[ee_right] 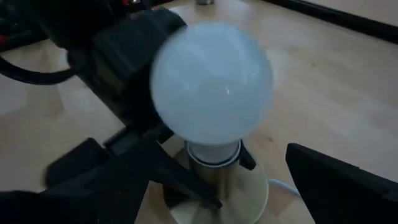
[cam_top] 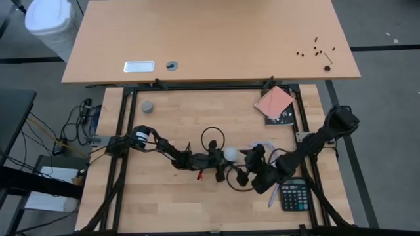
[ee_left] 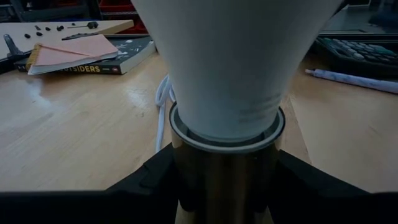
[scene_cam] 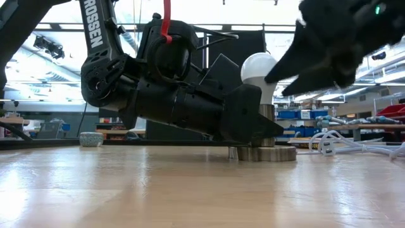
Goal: Screw lightbulb
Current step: Remove the white lightbulb from the golden lamp
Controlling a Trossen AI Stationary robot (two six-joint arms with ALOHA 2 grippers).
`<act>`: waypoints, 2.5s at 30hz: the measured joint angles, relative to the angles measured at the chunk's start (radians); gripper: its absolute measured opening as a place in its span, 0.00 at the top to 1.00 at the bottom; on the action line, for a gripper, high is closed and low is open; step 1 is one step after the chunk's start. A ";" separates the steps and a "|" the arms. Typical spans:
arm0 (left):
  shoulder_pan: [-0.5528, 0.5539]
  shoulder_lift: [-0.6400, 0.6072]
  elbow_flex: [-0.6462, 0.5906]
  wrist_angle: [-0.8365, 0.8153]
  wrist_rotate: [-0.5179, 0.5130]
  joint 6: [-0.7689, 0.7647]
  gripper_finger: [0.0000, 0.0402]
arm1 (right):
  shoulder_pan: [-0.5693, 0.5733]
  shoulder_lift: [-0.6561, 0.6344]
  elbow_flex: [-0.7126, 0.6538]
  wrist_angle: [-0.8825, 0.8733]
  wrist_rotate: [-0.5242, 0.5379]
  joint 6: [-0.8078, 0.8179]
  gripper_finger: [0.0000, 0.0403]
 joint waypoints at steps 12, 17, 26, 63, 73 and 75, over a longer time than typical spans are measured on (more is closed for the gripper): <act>0.000 0.000 0.000 -0.008 -0.037 -0.002 0.53 | -0.099 0.097 -0.046 0.270 0.040 -0.262 0.07; 0.000 0.000 0.001 -0.014 -0.052 0.002 0.53 | -0.102 0.068 -0.046 0.194 0.046 -0.273 0.07; 0.001 0.000 0.000 -0.022 -0.060 0.005 0.53 | -0.041 -0.027 -0.046 -0.221 0.067 0.080 0.07; -0.001 0.000 0.000 -0.017 -0.053 0.008 0.53 | -0.119 -0.048 -0.051 -0.405 -0.119 0.065 0.07; -0.001 0.000 0.000 -0.017 -0.049 0.008 0.53 | -0.060 -0.045 -0.046 -0.032 -0.177 -0.157 0.07; -0.001 0.000 0.000 -0.016 -0.049 0.008 0.53 | -0.076 -0.045 -0.046 0.028 -0.162 -0.225 0.07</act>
